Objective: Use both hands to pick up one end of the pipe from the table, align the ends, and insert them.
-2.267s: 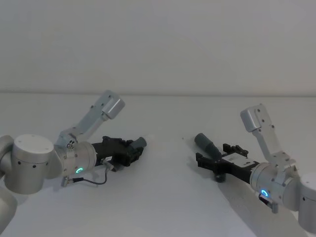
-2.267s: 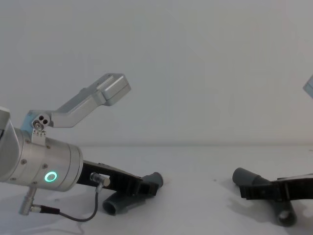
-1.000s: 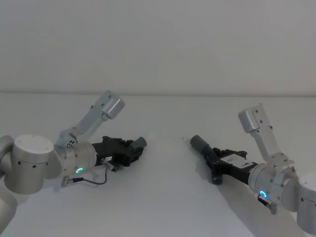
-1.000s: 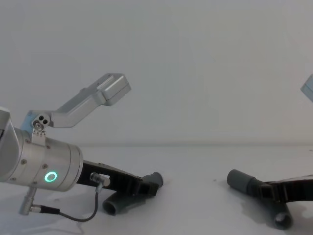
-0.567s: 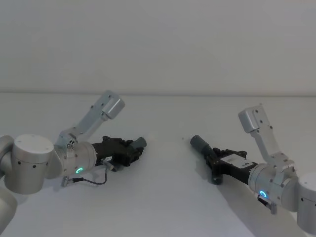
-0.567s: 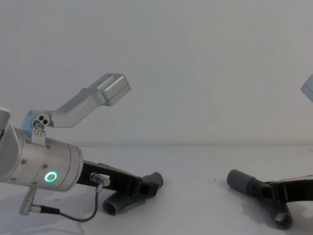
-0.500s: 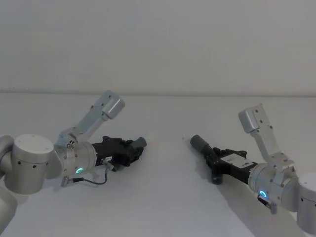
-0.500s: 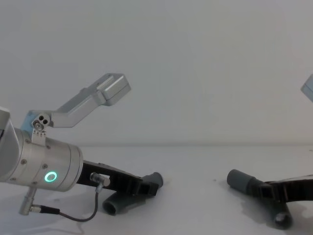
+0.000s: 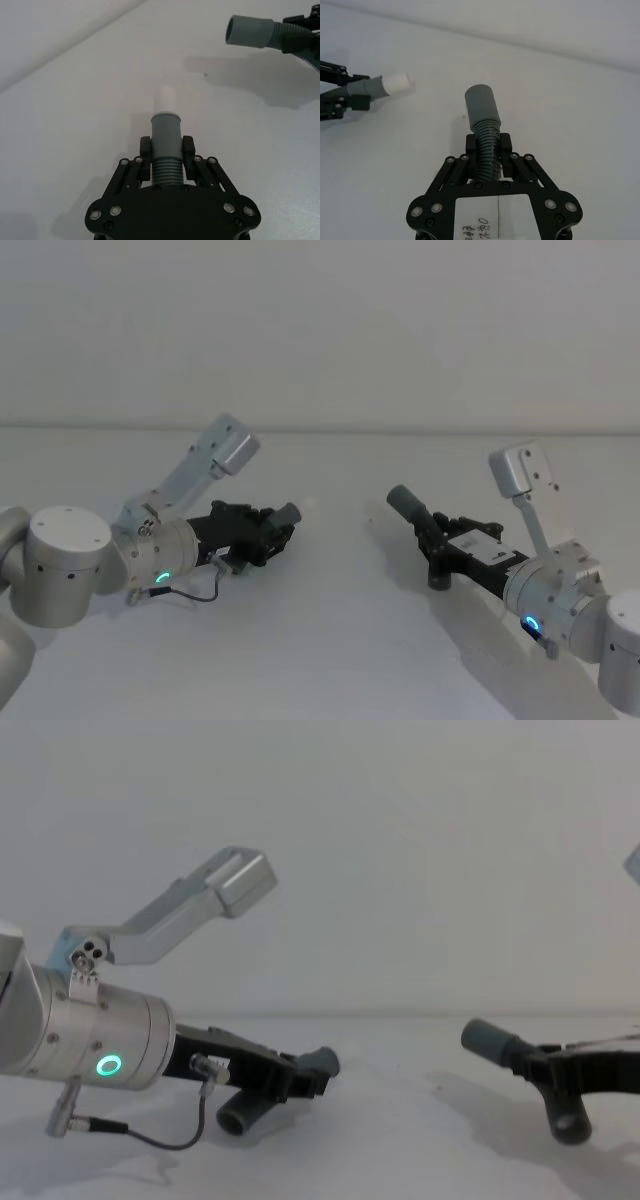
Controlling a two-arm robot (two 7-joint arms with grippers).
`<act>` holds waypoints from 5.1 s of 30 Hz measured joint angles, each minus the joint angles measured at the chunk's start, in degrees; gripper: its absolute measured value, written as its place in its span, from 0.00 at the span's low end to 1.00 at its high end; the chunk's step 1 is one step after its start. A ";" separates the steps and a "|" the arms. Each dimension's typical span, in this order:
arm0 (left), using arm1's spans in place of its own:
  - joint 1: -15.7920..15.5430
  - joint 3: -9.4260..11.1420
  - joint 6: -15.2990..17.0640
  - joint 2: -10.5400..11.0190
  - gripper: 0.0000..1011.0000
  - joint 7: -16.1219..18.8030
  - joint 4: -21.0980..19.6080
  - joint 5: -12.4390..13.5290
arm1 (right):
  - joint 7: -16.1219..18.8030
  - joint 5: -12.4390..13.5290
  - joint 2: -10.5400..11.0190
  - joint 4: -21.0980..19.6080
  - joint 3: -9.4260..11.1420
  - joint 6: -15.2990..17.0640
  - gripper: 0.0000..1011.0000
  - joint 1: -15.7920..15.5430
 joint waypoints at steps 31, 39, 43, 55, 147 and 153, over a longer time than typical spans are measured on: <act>-6.11 2.90 -7.84 5.46 0.36 -14.01 0.53 0.51 | 16.39 0.82 8.24 0.45 -0.12 -20.89 0.26 1.90; -8.07 3.26 -9.54 6.71 0.36 -18.38 1.76 -0.85 | 23.18 3.01 11.26 1.22 -0.78 -23.65 0.26 3.06; -8.83 3.53 -10.24 7.13 0.36 -20.40 2.18 -1.57 | 26.47 4.05 12.71 1.65 -1.24 -24.57 0.26 3.76; -10.67 4.60 -11.61 8.65 0.36 -26.49 2.17 -3.53 | 35.77 6.92 16.46 2.47 -2.90 -26.49 0.26 5.68; -12.97 9.03 -11.62 13.13 0.36 -29.64 -2.41 -8.15 | 34.21 9.49 21.61 2.80 -7.07 -24.83 0.26 7.27; -13.26 9.39 -11.81 13.03 0.36 -29.69 -2.10 -8.32 | 34.12 9.72 21.68 2.84 -7.37 -25.07 0.26 7.38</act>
